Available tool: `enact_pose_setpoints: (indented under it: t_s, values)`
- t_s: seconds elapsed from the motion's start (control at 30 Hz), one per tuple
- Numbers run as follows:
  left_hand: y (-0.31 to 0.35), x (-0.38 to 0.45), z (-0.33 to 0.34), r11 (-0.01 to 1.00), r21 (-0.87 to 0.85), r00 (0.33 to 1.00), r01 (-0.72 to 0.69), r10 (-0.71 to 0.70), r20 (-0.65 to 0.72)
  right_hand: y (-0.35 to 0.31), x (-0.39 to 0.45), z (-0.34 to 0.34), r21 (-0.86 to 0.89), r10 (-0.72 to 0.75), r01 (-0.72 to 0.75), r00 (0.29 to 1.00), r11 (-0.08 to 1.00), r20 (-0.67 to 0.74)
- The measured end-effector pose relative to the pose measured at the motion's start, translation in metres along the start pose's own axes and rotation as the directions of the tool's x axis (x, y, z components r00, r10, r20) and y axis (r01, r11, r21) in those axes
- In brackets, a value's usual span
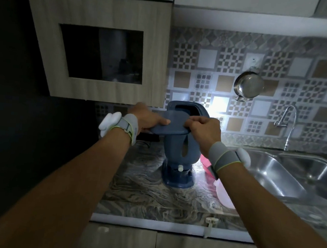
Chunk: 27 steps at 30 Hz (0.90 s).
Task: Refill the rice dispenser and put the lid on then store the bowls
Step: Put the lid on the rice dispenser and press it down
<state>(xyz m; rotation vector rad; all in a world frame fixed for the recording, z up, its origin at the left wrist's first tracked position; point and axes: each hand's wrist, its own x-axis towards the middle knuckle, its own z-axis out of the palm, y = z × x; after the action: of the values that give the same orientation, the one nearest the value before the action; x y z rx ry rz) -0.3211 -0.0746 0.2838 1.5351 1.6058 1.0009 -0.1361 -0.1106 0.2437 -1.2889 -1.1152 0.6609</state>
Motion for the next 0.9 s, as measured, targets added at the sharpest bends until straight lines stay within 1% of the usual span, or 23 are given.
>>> enact_pose_setpoints:
  t_s: [0.1, 0.2, 0.33, 0.43, 0.53, 0.7, 0.9]
  values:
    - [0.011, 0.010, 0.012, 0.997, 0.057, 0.997, -0.054, 0.057, -0.051, -0.003, 0.016, -0.008, 0.021, 0.006, -0.005, 1.000, 1.000, -0.025]
    - [0.023, 0.026, 0.028, 0.991, 0.091, 0.993, -0.097, 0.102, -0.056, -0.003, 0.038, -0.018, 0.009, 0.011, -0.011, 0.999, 1.000, -0.040]
    - [0.039, 0.052, 0.048, 0.992, 0.081, 0.995, -0.098, 0.100, -0.025, 0.004, 0.076, -0.026, -0.018, 0.006, -0.006, 1.000, 1.000, -0.028]
    - [0.047, 0.081, 0.065, 0.995, 0.054, 0.996, -0.085, 0.084, 0.014, 0.013, 0.111, -0.028, -0.045, 0.028, -0.029, 1.000, 0.999, -0.008]
    - [0.052, 0.115, 0.079, 0.992, 0.090, 0.996, -0.086, 0.083, 0.033, 0.021, 0.145, -0.026, -0.072, 0.056, -0.054, 0.998, 0.996, 0.025]
    - [0.052, 0.166, 0.102, 0.981, 0.169, 0.993, -0.093, 0.079, 0.086, 0.039, 0.199, -0.020, -0.178, 0.042, -0.029, 0.997, 0.984, 0.072]
    - [0.046, 0.205, 0.121, 0.967, 0.235, 0.995, -0.094, 0.083, 0.054, 0.061, 0.240, -0.007, -0.309, 0.035, 0.006, 0.991, 0.951, 0.126]
